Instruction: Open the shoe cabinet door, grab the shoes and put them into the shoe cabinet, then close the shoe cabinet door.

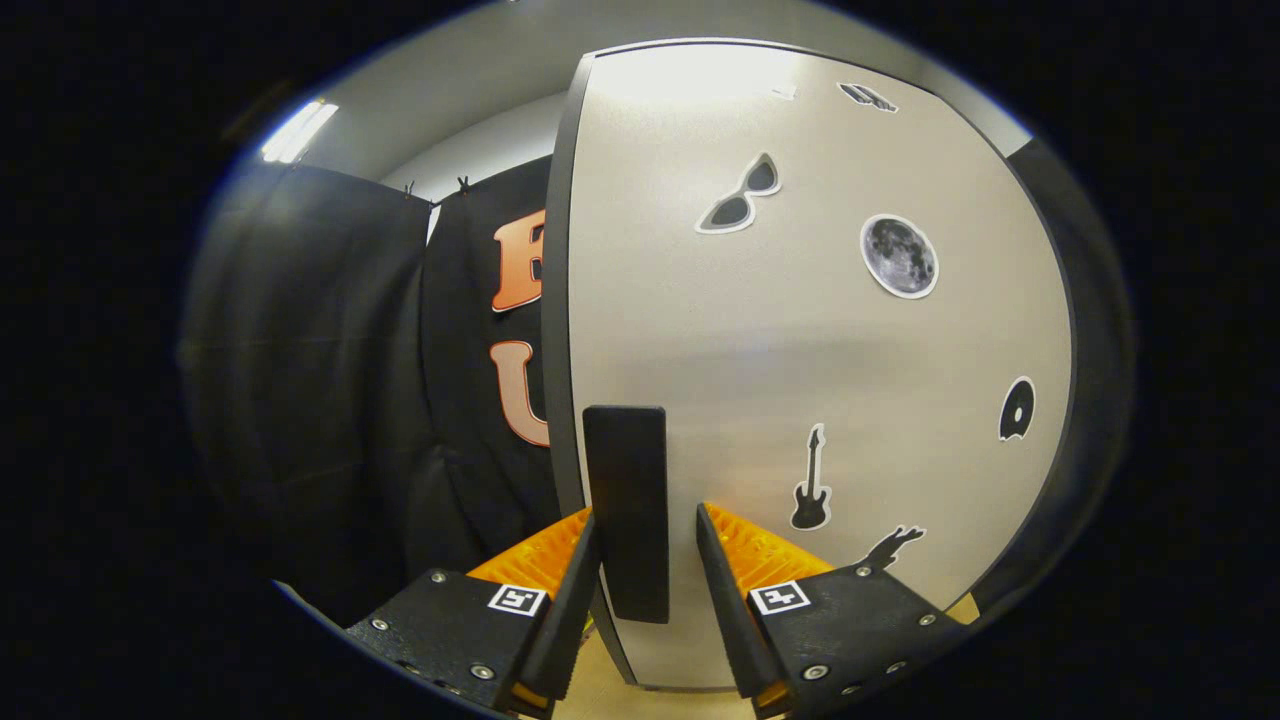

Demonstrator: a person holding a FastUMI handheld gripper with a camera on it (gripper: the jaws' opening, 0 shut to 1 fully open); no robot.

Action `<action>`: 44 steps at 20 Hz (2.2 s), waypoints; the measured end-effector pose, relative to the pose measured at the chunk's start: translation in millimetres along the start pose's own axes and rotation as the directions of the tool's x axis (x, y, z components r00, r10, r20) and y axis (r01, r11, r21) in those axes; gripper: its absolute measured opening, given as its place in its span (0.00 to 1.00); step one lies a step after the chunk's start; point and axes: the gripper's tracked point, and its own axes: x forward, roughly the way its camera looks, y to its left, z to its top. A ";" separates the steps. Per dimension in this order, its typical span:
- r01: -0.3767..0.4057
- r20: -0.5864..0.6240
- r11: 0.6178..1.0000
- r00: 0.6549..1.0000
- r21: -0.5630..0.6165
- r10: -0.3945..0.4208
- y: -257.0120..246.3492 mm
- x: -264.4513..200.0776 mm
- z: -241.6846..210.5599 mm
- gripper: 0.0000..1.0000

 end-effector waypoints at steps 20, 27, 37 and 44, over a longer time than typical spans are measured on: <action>0.151 0.018 0.987 0.989 -0.047 -0.150 -29.9 -133.0 2.5 0.71; 0.234 0.005 0.971 0.972 -0.042 -0.234 -43.5 -228.7 -1.5 0.76; 0.297 0.018 0.954 0.955 -0.050 -0.297 -32.1 -312.7 -2.2 0.81; 0.319 0.031 0.946 0.948 -0.052 -0.317 -30.1 -334.2 1.7 0.85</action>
